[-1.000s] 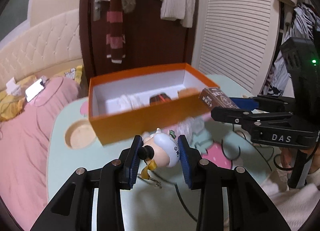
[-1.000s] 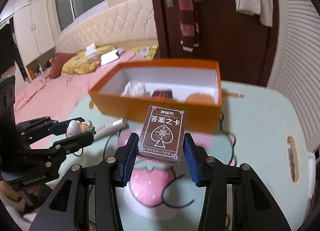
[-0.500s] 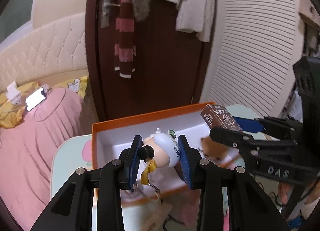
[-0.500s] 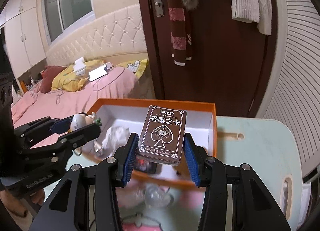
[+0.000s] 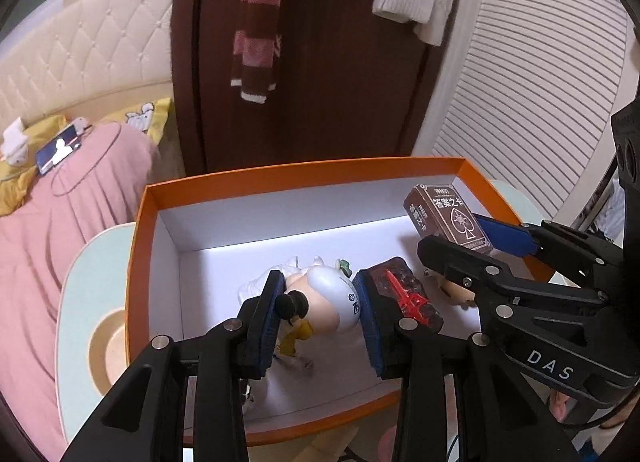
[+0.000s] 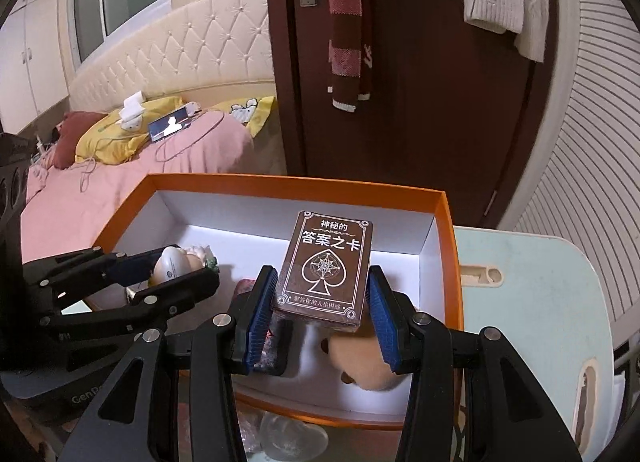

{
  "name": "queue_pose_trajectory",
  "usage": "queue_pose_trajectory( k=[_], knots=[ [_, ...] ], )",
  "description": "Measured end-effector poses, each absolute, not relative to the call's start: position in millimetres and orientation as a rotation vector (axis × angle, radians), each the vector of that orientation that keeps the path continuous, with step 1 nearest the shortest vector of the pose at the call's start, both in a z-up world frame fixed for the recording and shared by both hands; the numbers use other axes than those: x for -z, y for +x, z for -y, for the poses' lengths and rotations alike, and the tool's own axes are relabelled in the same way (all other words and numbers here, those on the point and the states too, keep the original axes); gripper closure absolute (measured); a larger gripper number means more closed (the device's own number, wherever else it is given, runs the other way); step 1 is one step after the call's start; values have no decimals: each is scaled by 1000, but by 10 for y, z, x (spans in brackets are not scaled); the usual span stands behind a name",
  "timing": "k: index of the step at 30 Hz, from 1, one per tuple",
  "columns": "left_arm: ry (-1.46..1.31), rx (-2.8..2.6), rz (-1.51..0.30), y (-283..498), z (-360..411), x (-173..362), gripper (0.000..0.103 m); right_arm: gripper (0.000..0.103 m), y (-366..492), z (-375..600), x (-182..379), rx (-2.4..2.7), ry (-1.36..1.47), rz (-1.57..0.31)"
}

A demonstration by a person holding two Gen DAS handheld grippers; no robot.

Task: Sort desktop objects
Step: 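Carry the figurine and brown card box over the orange box with both tools, then open left tool to drop the figurine while right tool releases the card box into the box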

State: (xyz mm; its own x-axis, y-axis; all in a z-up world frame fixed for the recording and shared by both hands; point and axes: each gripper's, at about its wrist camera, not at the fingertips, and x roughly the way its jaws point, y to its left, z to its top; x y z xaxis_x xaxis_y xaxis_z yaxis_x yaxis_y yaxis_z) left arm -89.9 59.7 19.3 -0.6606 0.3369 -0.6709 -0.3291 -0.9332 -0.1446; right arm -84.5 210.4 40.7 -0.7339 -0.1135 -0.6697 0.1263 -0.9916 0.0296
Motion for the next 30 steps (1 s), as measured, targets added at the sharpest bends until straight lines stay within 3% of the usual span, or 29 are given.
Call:
queue_pose_trajectory(
  k=[18,22,24,25,27,28,30],
  knots=[
    [-1042,-2571,19,-867,-595,-183,67,56,-868,-2099,-419,2809,1089,-35],
    [-984,-2586,-4,-763,-614,-261,43,55,-841,-2114,-422,2826,1088,-47],
    [-947,-2630,-45,-700,-617,-323,26,55,-819,-2146,-434,2837,1076,-50],
    [-929,-2654,-59,-667,-598,-357,11,55,-806,-2168,-445,2827,1067,-35],
    [-886,-2683,-57,-590,-524,-431,7,51,-766,-2197,-481,2822,1047,-15],
    [-869,-2692,-47,-552,-481,-468,7,39,-739,-2211,-504,2819,1030,-6],
    [-854,-2679,15,-462,-351,-539,7,31,-674,-2244,-552,2825,999,18]
  ],
)
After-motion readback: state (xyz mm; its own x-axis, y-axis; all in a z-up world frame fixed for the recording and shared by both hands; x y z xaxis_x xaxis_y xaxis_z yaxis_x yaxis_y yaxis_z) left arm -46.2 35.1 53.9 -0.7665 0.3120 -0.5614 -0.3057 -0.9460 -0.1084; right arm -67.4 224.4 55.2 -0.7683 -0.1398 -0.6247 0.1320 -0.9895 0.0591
